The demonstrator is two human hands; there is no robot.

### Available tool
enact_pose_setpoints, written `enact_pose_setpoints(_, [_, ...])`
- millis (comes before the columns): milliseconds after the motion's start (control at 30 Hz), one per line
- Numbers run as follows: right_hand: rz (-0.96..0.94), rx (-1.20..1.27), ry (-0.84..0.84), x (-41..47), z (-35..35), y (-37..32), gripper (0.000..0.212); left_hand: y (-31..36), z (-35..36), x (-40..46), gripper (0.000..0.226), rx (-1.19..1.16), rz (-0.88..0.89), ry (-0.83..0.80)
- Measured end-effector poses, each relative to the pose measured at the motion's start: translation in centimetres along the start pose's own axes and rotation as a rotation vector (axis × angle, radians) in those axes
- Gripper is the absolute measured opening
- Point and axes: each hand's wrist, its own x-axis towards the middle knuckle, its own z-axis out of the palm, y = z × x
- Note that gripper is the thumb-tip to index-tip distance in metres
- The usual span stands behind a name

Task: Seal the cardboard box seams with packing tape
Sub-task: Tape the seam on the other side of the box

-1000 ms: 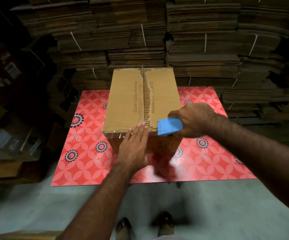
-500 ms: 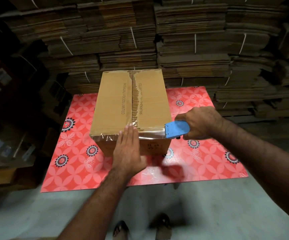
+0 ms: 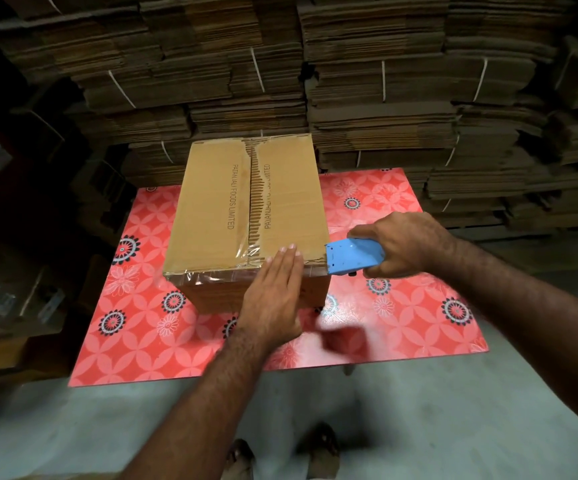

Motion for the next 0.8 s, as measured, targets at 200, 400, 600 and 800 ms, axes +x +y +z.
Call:
enact_pose_setpoints(200, [0.006, 0.067, -0.024, -1.1, 2.3, 2.7, 0.071, -0.2, -0.1, -0.4, 0.107, 0.011, 0.004, -0.016])
enact_pose_setpoints(400, [-0.005, 0.038, -0.018, -0.1, 4.1, 2.9, 0.073, 0.1, -0.4, -0.1, 0.106, -0.067, -0.034, 0.022])
enact_pose_setpoints(600, [0.016, 0.096, 0.008, 0.2, 6.0, 3.0, 0.073, 2.7, -1.5, 1.4, 0.099, -0.177, 0.009, 0.078])
enact_pose_setpoints(800, [0.01, 0.116, 0.052, 0.5, 7.3, 3.7, 0.074, 4.5, -0.8, 2.9, 0.099, -0.104, 0.135, 0.03])
